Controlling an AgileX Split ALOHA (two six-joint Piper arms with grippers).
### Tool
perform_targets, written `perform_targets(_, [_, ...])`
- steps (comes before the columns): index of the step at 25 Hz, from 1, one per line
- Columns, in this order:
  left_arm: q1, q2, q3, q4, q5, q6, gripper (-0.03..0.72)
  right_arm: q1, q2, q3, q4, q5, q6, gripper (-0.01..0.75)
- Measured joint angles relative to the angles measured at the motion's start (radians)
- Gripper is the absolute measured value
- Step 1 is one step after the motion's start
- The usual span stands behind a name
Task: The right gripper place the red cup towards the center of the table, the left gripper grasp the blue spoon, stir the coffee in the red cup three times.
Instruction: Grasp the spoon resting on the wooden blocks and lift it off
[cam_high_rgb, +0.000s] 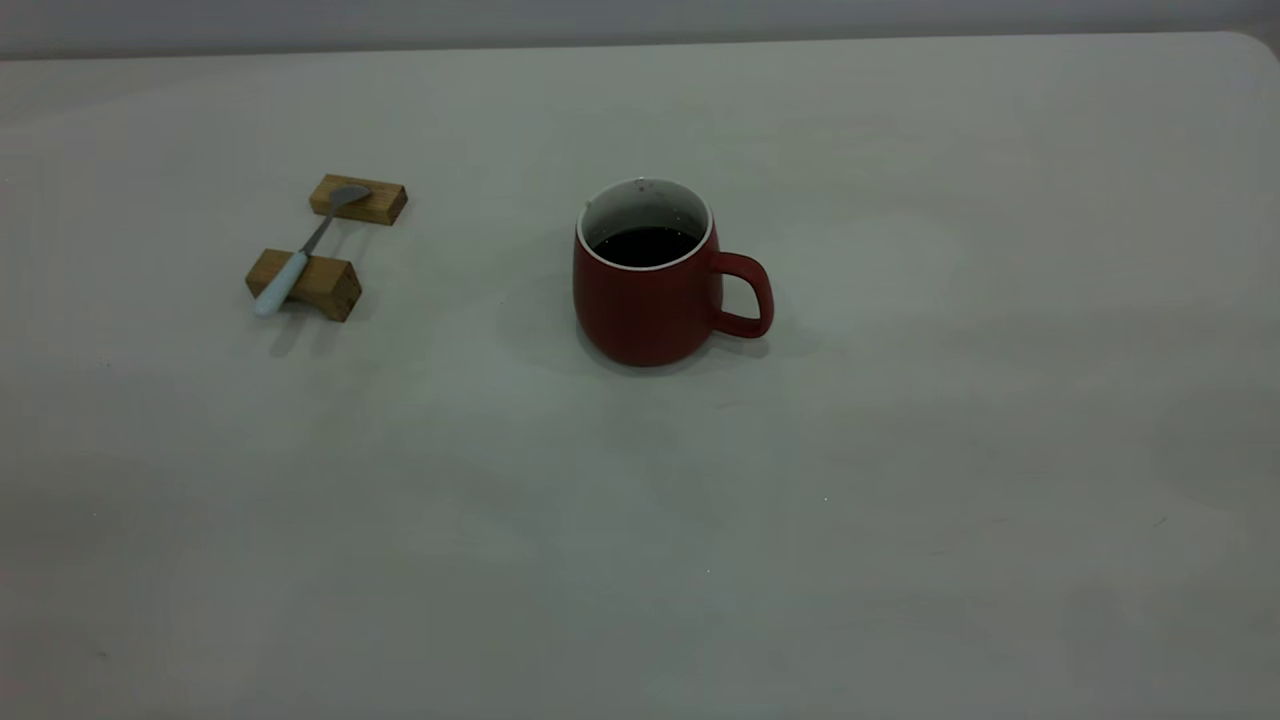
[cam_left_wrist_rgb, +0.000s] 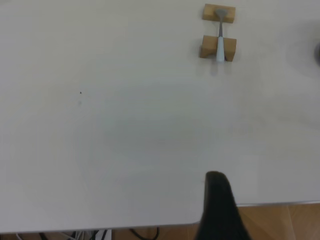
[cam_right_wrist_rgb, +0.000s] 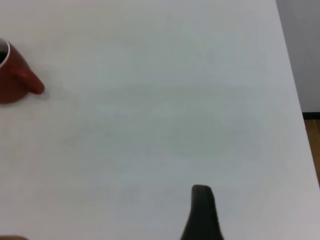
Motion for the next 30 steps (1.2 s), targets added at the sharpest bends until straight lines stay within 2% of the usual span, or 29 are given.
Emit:
perform_targets(7, [0.000, 0.000, 0.000, 0.000, 0.000, 0.000, 0.571, -0.011, -0.045, 0.001, 0.019, 0.006, -0.025, 0.646])
perform_targets(10, [0.000, 0.000, 0.000, 0.000, 0.000, 0.000, 0.571, -0.011, -0.045, 0.001, 0.019, 0.006, -0.026, 0.623])
perform_targets(23, [0.000, 0.000, 0.000, 0.000, 0.000, 0.000, 0.571, -0.011, -0.045, 0.001, 0.019, 0.006, -0.026, 0.388])
perform_targets(30, [0.000, 0.000, 0.000, 0.000, 0.000, -0.001, 0.571, -0.011, -0.045, 0.001, 0.019, 0.006, -0.026, 0.295])
